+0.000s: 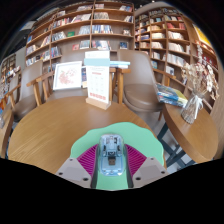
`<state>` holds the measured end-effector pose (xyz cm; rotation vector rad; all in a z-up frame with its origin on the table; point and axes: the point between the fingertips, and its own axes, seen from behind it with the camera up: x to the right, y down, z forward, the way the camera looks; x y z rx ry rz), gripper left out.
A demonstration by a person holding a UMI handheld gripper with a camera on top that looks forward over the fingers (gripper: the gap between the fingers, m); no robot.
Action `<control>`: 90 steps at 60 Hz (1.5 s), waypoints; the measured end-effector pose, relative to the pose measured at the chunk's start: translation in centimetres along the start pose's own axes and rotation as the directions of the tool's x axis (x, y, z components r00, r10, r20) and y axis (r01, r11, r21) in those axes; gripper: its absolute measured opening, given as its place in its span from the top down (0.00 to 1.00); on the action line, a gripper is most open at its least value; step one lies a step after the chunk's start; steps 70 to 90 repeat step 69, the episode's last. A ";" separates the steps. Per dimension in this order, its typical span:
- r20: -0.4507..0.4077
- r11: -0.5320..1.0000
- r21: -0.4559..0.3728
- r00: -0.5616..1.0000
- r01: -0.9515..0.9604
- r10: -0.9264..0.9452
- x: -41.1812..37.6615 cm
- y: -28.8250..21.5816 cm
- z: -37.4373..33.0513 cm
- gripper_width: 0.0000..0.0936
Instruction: Arrange mouse
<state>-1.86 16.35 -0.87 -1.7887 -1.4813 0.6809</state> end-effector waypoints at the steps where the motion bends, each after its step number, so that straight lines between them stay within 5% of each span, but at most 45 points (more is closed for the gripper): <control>1: -0.003 1.000 -0.005 1.000 0.001 -0.001 0.2 0.3 0.2 0.56; 9: 0.015 1.000 0.005 1.000 -0.005 0.005 0.2 0.6 0.0 0.45; 14: -0.002 1.000 0.009 1.000 -0.011 0.011 0.4 0.2 -0.8 0.07; 28: 0.009 0.994 0.108 1.000 0.023 -0.024 -1.2 -1.5 -11.4 0.08; 50: 0.034 0.990 0.127 0.997 0.057 -0.062 -5.2 6.1 -27.9 0.09; 90: 0.055 0.991 0.107 0.994 0.083 -0.089 -6.5 9.7 -29.7 0.08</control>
